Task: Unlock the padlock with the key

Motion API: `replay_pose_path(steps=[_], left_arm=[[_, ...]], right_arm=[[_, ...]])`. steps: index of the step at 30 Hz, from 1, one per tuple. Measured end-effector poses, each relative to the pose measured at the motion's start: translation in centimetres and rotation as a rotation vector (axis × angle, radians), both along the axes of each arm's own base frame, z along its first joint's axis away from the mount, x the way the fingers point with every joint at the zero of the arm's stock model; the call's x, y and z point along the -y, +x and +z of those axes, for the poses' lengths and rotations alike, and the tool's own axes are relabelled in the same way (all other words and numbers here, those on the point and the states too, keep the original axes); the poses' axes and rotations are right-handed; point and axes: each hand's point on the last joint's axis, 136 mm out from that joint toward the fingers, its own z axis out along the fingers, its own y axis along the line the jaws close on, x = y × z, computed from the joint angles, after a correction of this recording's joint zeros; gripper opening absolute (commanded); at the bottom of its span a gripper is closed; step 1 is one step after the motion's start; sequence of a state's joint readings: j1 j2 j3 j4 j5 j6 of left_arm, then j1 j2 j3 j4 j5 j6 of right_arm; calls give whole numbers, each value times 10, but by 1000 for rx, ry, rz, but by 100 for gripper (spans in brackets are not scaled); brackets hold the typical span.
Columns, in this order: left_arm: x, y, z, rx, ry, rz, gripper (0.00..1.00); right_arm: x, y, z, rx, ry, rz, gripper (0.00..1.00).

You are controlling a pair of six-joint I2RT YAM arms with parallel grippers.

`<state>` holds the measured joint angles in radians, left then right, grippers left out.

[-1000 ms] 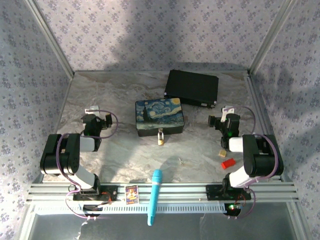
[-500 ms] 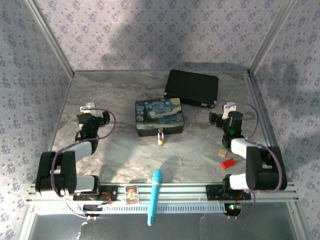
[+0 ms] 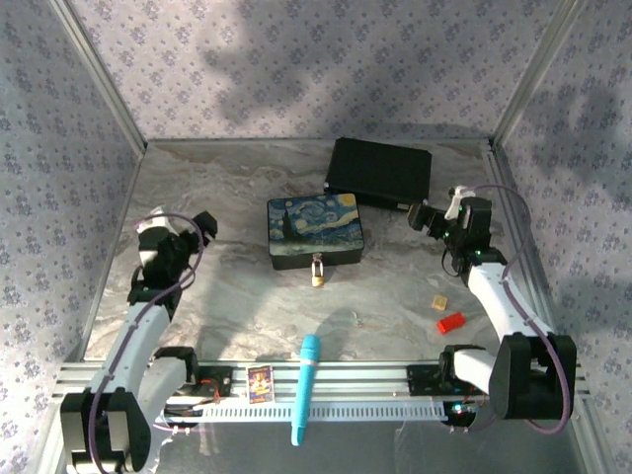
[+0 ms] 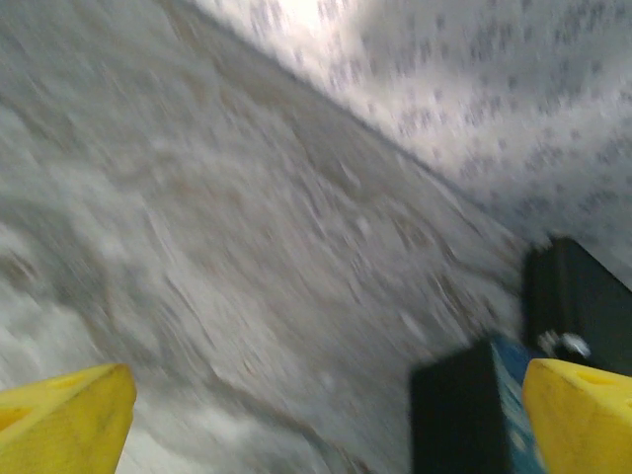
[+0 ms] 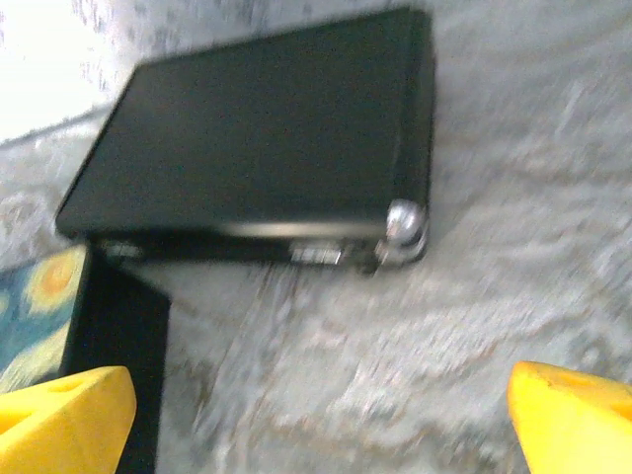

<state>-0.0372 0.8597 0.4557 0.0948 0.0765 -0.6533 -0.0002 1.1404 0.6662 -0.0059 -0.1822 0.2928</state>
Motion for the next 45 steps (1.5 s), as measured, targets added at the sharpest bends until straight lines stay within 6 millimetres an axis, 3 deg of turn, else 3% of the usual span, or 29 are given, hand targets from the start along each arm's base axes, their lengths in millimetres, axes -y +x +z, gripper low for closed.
replay_pose_path(steps=[9, 14, 17, 23, 29, 36, 45], left_arm=[[110, -50, -30, -212, -152, -326, 100], [150, -75, -34, -264, -191, -437, 100], [172, -88, -36, -285, -201, -495, 100], [196, -102, -55, -345, -176, -541, 100], [217, -105, -65, -382, -151, -573, 100], [232, -102, -57, -361, -141, -592, 100], [233, -101, -61, -360, -124, -579, 100]], right_arm=[[-94, -69, -49, -299, 39, 295, 82], [-136, -111, -58, -335, 11, 462, 65], [-155, -144, -74, -387, -15, 552, 58], [-167, -190, -105, -490, -80, 618, 51], [-168, -214, -124, -536, -128, 630, 46], [-165, -220, -138, -560, -182, 608, 41], [-167, -218, -146, -570, -283, 593, 35]])
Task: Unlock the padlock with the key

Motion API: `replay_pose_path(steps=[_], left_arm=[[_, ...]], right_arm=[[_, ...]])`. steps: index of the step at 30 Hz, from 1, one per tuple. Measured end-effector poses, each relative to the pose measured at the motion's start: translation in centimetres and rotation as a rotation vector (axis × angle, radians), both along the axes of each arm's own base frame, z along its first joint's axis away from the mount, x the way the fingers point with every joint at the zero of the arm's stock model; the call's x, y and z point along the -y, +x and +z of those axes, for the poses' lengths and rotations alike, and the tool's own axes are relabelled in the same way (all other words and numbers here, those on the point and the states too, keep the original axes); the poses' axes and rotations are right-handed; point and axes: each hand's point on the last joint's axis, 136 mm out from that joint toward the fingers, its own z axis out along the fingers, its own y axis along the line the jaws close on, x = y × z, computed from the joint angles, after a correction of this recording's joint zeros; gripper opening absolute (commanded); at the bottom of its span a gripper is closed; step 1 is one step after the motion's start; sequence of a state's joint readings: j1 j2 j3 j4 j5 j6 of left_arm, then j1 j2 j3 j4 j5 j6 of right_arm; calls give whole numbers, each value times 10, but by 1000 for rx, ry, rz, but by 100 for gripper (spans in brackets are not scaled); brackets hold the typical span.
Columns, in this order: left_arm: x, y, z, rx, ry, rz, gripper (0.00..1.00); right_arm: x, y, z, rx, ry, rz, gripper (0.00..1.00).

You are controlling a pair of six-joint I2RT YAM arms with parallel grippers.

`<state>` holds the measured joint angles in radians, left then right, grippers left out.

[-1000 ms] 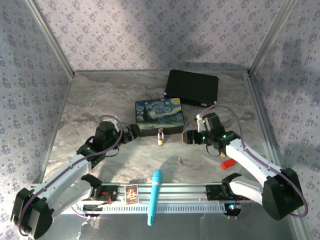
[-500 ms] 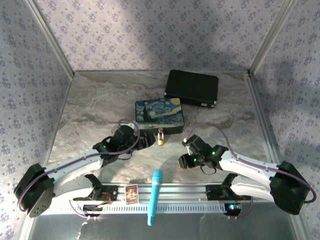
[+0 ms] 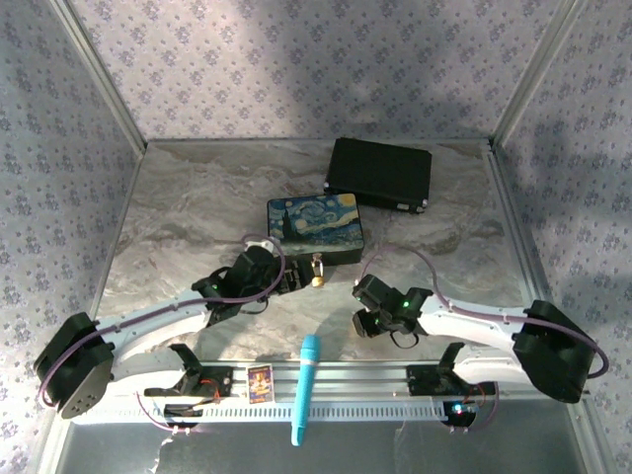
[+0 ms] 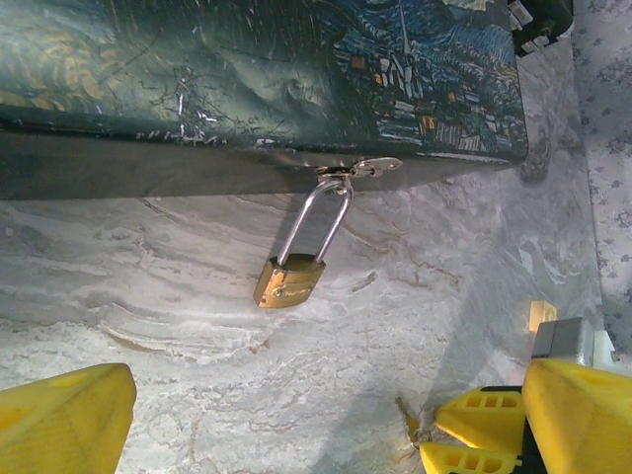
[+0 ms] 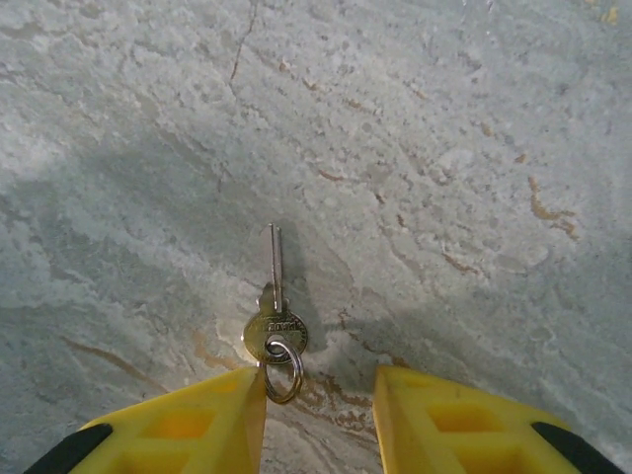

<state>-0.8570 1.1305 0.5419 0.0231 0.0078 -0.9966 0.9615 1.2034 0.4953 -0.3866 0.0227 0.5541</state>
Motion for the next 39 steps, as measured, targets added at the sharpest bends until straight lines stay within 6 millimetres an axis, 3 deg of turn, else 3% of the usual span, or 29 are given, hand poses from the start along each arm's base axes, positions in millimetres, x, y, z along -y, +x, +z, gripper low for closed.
replay_pose_path(steps=[15, 26, 33, 39], left_arm=[[-3, 3, -2, 5, 17, 19, 100], [-3, 3, -3, 5, 17, 19, 100], [-4, 3, -3, 8, 21, 25, 100], [-7, 4, -5, 6, 34, 34, 100]], right_arm=[[-3, -1, 0, 10, -76, 16, 34], [-27, 2, 8, 25, 26, 26, 34], [-25, 1, 2, 14, 7, 26, 30], [-22, 3, -1, 20, -14, 24, 21]])
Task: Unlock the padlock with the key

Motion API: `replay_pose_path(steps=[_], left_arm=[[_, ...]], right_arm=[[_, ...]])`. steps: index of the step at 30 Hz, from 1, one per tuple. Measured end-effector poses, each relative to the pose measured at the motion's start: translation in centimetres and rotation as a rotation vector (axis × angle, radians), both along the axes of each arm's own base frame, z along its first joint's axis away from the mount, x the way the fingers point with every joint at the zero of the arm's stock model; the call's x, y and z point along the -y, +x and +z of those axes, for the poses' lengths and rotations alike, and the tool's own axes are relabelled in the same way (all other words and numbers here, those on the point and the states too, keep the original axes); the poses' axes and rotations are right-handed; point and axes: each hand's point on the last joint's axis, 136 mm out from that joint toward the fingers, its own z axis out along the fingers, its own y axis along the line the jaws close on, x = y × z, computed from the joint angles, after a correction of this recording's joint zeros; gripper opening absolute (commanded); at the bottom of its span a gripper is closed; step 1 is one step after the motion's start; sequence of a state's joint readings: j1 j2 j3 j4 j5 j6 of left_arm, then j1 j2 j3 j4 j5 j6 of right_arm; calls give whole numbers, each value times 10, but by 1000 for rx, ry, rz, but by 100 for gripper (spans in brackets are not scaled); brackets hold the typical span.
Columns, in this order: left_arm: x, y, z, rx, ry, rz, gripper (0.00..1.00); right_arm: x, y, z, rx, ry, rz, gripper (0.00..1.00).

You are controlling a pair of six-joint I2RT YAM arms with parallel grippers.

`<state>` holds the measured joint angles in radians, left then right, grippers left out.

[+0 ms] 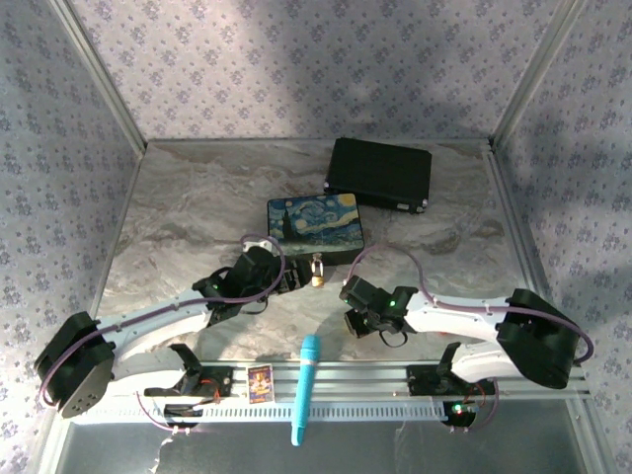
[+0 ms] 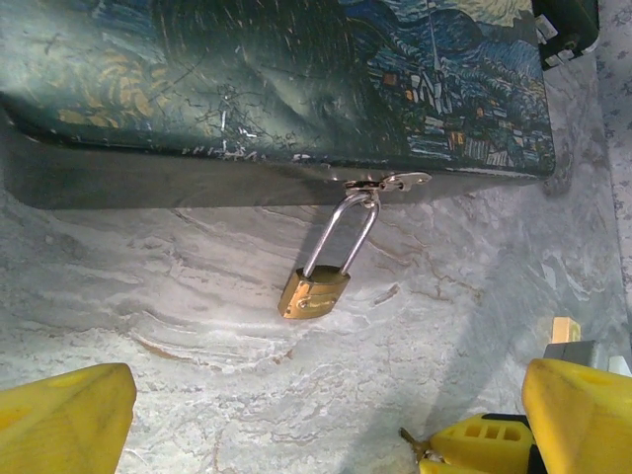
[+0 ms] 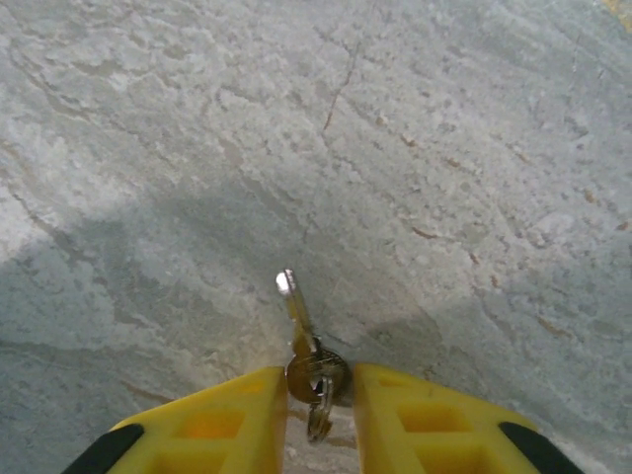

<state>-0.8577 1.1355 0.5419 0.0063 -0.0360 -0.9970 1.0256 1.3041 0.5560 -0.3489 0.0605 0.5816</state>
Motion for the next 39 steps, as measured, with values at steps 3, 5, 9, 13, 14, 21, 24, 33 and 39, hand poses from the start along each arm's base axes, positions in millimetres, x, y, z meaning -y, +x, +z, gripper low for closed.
replay_pose_path(steps=[3, 5, 9, 13, 14, 21, 24, 33, 39], left_arm=[[-1, 0, -1, -2, 5, 3, 100], [-1, 0, -1, -6, 1, 8, 100], [1, 1, 1, -18, -33, 30, 94], [8, 1, 2, -42, -130, 63, 89], [11, 0, 0, -53, -154, 73, 88], [40, -14, 4, -97, -304, 132, 74], [51, -16, 9, -88, -356, 159, 63], [66, -11, 8, -81, -433, 208, 43], [66, -9, 12, -75, -454, 224, 26]], right_arm=[[2, 2, -1, 4, -24, 1, 8], [2, 3, 0, 4, -31, -3, 4], [2, 5, 3, -9, -9, -18, 2], [1, 10, 10, -18, 38, -42, 2], [0, 13, 14, -17, 55, -49, 2], [-17, 38, 56, 10, 175, -92, 2], [-22, 49, 72, 21, 226, -120, 2], [-43, 60, 97, 20, 349, -151, 2], [-51, 61, 102, -1, 402, -163, 2]])
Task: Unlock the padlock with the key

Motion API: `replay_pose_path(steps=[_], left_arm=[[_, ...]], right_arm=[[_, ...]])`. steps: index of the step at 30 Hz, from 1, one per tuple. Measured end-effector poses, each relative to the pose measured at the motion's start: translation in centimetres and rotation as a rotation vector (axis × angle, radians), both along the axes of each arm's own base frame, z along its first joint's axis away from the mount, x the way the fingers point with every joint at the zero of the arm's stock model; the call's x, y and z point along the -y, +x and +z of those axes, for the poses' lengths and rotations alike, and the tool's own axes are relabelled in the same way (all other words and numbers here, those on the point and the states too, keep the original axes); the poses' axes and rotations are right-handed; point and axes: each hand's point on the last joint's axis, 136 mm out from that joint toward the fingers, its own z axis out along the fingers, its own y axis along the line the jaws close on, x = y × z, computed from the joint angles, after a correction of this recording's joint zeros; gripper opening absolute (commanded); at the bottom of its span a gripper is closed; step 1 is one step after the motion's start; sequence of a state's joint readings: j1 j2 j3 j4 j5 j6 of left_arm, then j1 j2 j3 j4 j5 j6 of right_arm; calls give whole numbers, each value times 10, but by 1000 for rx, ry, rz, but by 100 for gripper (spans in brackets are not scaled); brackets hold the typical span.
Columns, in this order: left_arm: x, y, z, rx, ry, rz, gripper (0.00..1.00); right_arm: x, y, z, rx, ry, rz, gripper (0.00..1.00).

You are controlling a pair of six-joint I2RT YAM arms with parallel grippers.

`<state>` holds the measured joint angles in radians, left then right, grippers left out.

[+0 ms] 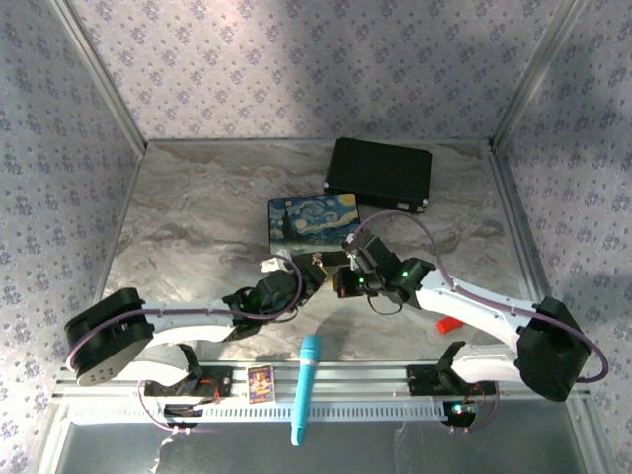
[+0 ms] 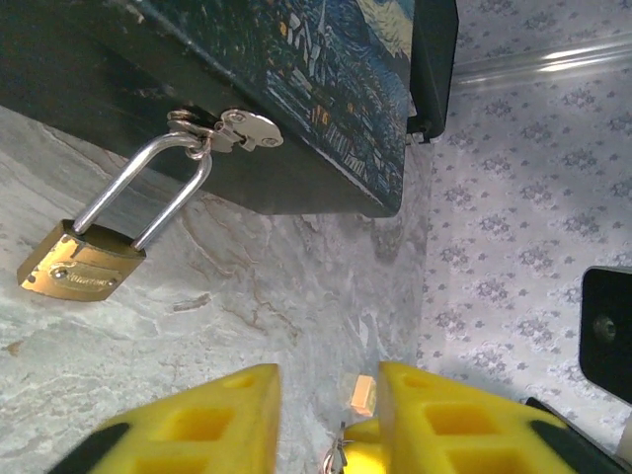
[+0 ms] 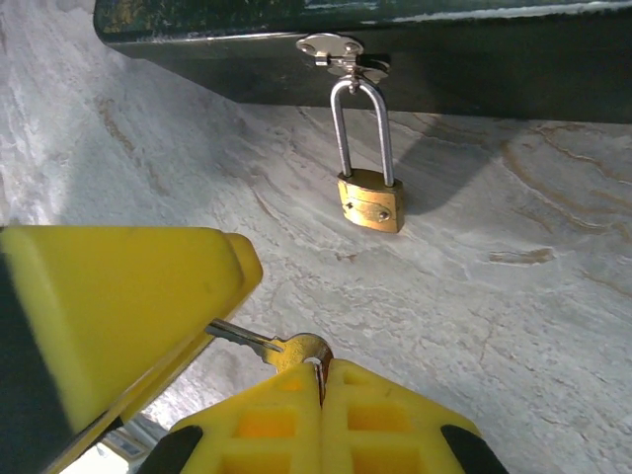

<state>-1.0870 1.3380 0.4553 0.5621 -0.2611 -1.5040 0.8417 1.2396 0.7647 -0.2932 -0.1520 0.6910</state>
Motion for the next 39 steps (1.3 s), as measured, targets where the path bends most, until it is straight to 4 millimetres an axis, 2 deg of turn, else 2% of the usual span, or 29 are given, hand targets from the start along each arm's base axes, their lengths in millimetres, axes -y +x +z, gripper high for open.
replay_pose_path(steps=[3, 6, 8, 10, 11, 12, 13, 14, 17, 21, 26, 28, 33, 36, 39], left_arm=[[0, -1, -1, -2, 6, -3, 24], [1, -1, -4, -6, 13, -8, 13], [2, 0, -7, -9, 15, -7, 0], [3, 1, -5, -6, 12, -6, 0], [3, 1, -6, -7, 14, -6, 0], [3, 1, -5, -3, 15, -5, 0], [2, 1, -5, 1, 17, -5, 0], [1, 2, -5, 5, 19, -1, 0], [-2, 6, 1, 29, 28, -9, 0], [-8, 14, 10, 66, 40, -63, 0], [-14, 19, 33, 160, 46, -169, 0], [-11, 14, 50, 215, 40, -223, 0], [-11, 4, 107, 389, -18, -309, 0], [-15, 2, 125, 448, -40, -321, 0], [-14, 1, 126, 459, -41, -337, 0]], right_arm=[[-4, 1, 2, -4, 26, 1, 2], [-7, 3, 4, -9, 45, -1, 2], [-8, 2, 2, -20, 46, 0, 2], [-9, 2, -1, -28, 45, 1, 7], [-10, 3, 0, -28, 50, 2, 15], [-10, 3, 0, -27, 52, 2, 29], [-10, 4, 0, -21, 55, 7, 51], [-6, 5, -1, -21, 52, -1, 64], [7, 12, -2, -18, 62, -16, 76], [9, 25, 35, 60, 246, 6, 74], [4, 42, 79, 135, 479, 97, 58], [-4, 39, 86, 134, 529, 159, 54], [-15, 27, 99, 134, 619, 278, 47], [-18, 22, 110, 155, 665, 325, 44], [-21, 15, 118, 170, 698, 365, 42]])
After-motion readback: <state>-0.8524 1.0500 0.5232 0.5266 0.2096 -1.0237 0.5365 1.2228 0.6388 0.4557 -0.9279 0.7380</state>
